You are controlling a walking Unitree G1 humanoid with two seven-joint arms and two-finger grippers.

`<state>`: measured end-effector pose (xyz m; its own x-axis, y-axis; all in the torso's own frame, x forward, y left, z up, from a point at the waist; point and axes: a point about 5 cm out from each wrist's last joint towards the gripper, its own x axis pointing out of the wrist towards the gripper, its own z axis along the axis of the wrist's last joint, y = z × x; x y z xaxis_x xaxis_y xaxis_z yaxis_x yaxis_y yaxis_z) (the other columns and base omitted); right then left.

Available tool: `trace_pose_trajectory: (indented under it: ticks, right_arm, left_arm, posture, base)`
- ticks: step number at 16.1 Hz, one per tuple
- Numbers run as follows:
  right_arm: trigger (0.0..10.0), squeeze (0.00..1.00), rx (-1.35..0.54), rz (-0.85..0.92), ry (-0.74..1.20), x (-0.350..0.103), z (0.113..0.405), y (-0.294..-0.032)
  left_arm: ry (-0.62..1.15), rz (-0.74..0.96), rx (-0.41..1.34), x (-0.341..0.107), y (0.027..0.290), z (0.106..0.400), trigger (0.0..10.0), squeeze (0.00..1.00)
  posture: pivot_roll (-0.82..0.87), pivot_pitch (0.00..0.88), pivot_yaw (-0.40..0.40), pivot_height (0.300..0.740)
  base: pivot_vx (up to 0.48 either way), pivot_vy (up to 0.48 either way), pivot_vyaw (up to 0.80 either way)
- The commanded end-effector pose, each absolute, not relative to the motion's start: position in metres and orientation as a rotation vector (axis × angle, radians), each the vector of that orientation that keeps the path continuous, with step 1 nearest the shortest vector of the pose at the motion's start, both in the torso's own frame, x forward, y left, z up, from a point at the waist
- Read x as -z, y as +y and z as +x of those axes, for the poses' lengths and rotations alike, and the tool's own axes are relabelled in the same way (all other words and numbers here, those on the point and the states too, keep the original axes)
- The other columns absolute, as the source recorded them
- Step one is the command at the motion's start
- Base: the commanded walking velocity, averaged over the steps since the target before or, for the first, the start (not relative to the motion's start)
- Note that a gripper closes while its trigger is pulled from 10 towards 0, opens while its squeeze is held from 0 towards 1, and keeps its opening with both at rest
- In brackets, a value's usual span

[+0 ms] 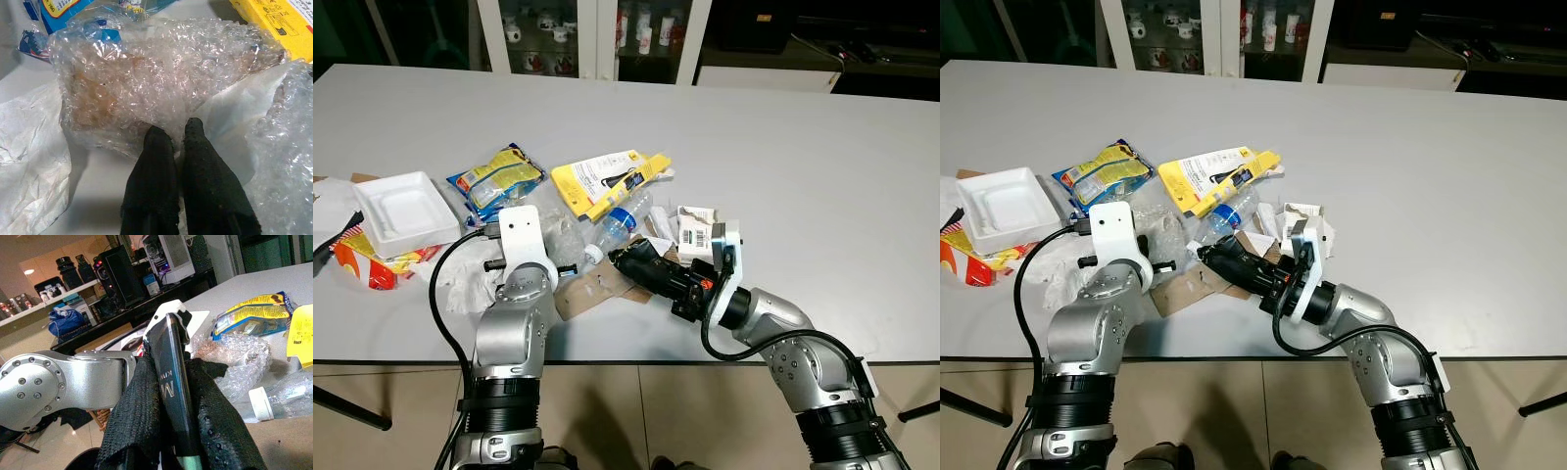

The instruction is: Picking trash to rubbish bin

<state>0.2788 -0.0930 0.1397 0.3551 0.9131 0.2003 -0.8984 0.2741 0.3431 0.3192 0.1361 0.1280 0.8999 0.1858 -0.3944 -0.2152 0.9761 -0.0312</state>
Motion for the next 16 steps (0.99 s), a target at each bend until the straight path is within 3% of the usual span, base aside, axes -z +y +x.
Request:
trace_pose_trajectory:
  ticks: [1,4,8,9,11,13,14,16]
  right_arm:
    - [10.0,0.0,-1.219,0.437,0.033,-0.142,0.277,-0.094]
    - [10.0,0.0,-1.219,0.438,0.029,-0.143,0.279,-0.092]
    - [10.0,0.0,-1.22,0.443,0.027,-0.143,0.279,-0.091]
    - [10.0,0.0,-1.217,0.443,0.024,-0.143,0.279,-0.091]
    - [10.0,0.0,-1.163,0.434,0.003,-0.145,0.285,-0.092]
    - [10.0,0.0,-0.963,0.39,-0.035,-0.146,0.304,-0.097]
    - [10.0,0.0,-0.689,0.396,-0.099,-0.155,0.328,-0.11]
    - [10.0,0.0,-0.575,0.354,-0.168,-0.166,0.335,-0.117]
  left_arm:
    - [0.386,-0.084,-0.204,-0.132,0.134,0.321,0.0,0.0]
    - [0.172,-0.047,-0.211,-0.176,0.134,0.331,0.0,0.0]
    - [0.037,-0.008,-0.213,-0.202,0.134,0.333,0.0,0.0]
    - [0.001,0.012,-0.194,-0.205,0.132,0.333,9.6,0.0]
    - [-0.049,0.061,-0.13,-0.202,0.125,0.333,10.0,0.0]
    - [-0.084,0.12,-0.094,-0.196,0.121,0.331,10.0,0.0]
    - [-0.128,0.189,-0.08,-0.192,0.122,0.329,10.0,0.0]
    - [-0.148,0.189,-0.079,-0.188,0.126,0.329,10.0,0.0]
  posture:
    - [0.03,0.08,-0.062,0.74]
    - [0.04,0.078,-0.066,0.74]
    - [0.04,0.077,-0.066,0.74]
    - [0.04,0.076,-0.066,0.74]
    - [0.04,0.075,-0.065,0.74]
    - [0.04,0.072,-0.062,0.74]
    - [0.04,0.072,-0.063,0.74]
    - [0.04,0.072,-0.063,0.74]
  base:
    - [0.0,0.0,0.0]
    - [0.0,0.0,0.0]
    - [0.0,0.0,0.0]
    - [0.0,0.0,0.0]
    - [0.0,0.0,0.0]
    - [0.0,0.0,0.0]
    - [0.0,0.0,0.0]
    - [0.0,0.0,0.0]
